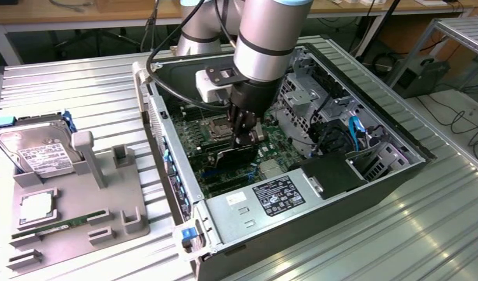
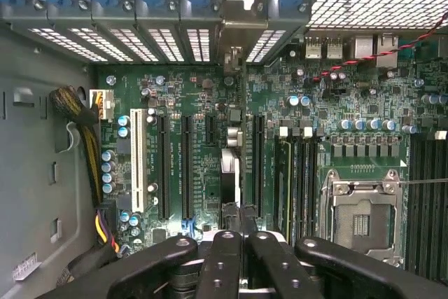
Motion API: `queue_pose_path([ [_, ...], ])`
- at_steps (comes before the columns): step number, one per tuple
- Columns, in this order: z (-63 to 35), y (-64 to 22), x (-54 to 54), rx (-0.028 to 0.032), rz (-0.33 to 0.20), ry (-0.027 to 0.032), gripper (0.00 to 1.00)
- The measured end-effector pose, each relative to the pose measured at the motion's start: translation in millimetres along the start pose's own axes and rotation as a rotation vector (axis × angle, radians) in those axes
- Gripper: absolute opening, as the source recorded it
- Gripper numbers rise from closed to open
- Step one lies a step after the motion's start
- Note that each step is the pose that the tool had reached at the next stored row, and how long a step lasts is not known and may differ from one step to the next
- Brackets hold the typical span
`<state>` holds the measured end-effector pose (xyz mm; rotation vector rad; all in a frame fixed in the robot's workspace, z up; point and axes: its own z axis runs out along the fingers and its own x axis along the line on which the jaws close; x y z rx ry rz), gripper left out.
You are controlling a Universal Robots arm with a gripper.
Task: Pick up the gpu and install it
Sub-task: 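Insert the gpu into the slot, then press down on the gpu until it lock into place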
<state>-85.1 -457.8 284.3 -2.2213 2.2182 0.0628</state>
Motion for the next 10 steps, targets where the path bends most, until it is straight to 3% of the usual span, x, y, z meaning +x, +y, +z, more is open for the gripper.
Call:
queue_pose_path([
  [5, 0.0, 0.5, 0.0, 0.0000, 0.000, 0.0000, 0.11],
  [10, 1.4, 19.6, 0.0, 0.0000, 0.000, 0.0001, 0.11],
])
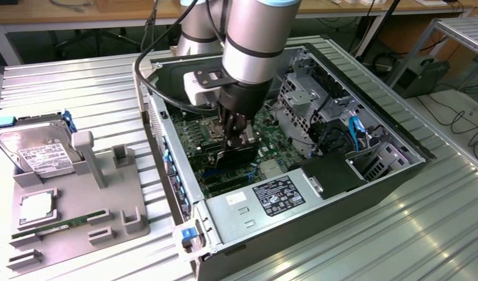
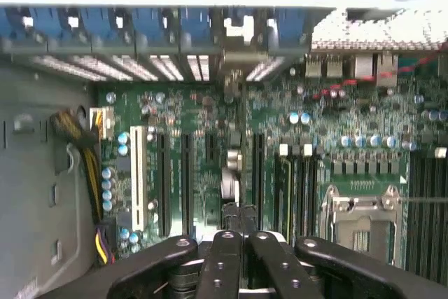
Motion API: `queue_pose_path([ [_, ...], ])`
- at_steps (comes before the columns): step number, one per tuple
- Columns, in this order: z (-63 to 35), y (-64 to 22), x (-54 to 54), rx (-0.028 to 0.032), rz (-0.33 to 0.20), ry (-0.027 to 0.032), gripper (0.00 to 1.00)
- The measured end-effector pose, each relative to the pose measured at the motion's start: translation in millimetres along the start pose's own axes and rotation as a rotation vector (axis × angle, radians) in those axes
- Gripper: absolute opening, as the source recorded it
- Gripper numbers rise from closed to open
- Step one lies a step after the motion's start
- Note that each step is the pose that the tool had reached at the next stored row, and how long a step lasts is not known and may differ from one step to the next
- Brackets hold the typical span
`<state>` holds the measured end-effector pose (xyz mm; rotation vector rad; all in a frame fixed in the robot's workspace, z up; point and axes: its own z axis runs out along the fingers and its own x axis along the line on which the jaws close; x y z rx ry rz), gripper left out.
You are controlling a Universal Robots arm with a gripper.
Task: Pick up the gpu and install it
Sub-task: 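Press down on the gpu until it lock into place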
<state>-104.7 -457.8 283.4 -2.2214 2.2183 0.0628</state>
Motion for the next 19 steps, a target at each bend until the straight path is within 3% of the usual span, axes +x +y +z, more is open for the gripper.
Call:
queue_pose_path([
  [10, 4.2, 21.0, -3.4, 0.0000, 0.000, 0.0000, 0.11],
  [19, 9.0, 25.4, -3.2, 0.0000, 0.000, 0.0000, 0.11],
])
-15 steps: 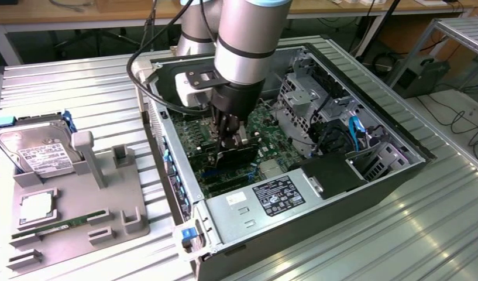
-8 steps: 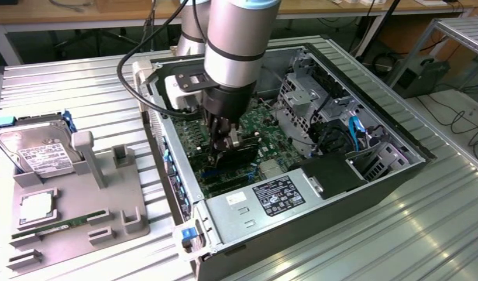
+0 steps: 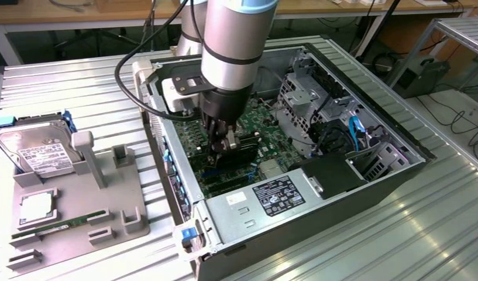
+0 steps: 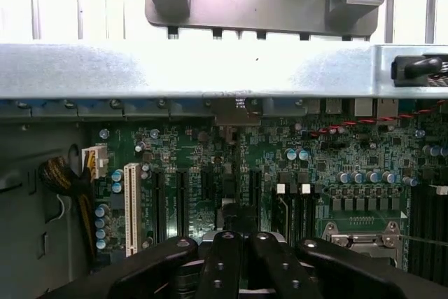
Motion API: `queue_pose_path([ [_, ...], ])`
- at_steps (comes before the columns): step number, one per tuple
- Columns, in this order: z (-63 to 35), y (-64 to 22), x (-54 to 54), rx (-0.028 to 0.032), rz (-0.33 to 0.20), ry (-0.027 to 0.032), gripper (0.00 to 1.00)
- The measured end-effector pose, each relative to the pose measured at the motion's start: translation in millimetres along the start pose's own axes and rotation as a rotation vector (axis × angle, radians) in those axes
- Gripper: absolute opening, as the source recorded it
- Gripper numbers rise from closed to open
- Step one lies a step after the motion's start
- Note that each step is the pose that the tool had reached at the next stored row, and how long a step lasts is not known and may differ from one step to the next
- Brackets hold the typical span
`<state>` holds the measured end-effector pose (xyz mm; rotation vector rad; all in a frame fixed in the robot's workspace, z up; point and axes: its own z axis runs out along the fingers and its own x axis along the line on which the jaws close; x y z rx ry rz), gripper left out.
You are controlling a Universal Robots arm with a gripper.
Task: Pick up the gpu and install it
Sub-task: 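Press down on the gpu until it lock into place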
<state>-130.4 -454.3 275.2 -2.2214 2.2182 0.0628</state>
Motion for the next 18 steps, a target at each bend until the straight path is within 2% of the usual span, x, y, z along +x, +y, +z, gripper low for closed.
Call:
queue_pose_path([
  [18, 3.3, 3.0, 1.5, 0.0000, 0.000, -0.0001, 0.11],
])
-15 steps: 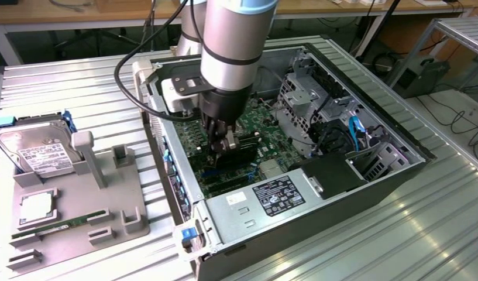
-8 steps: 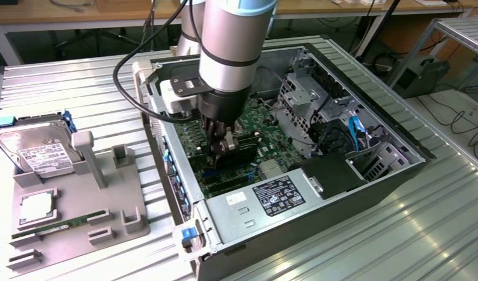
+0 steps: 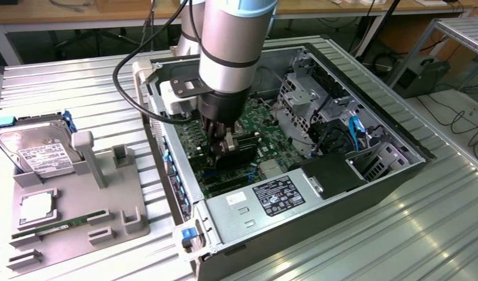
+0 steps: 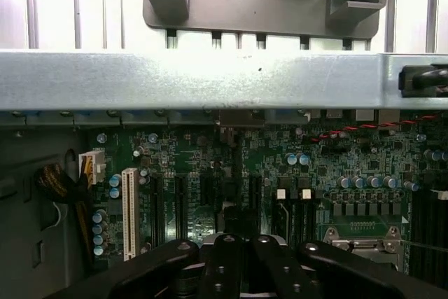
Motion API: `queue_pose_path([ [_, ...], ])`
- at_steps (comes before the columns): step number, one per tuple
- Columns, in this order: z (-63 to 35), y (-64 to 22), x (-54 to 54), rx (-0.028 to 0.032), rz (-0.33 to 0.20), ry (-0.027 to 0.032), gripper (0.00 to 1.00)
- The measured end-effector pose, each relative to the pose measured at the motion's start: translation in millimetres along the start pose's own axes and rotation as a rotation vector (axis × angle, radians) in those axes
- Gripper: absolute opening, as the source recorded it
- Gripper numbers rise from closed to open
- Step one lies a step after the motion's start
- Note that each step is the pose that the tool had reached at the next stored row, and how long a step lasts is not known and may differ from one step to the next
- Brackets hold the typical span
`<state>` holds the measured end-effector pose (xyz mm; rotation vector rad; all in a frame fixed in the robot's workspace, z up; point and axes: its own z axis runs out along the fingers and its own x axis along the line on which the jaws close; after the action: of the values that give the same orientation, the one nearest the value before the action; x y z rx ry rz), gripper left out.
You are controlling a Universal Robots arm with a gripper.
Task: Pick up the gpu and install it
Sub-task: 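Press down on the gpu until it lock into place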
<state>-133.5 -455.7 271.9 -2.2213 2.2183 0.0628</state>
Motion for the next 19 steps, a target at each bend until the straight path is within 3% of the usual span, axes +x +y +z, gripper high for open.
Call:
queue_pose_path([
  [15, 2.7, -0.1, 2.7, 0.0000, 0.000, 0.0012, 0.11],
  [19, -5.9, -0.4, 2.4, 0.0002, 0.000, 0.0027, 0.11],
])
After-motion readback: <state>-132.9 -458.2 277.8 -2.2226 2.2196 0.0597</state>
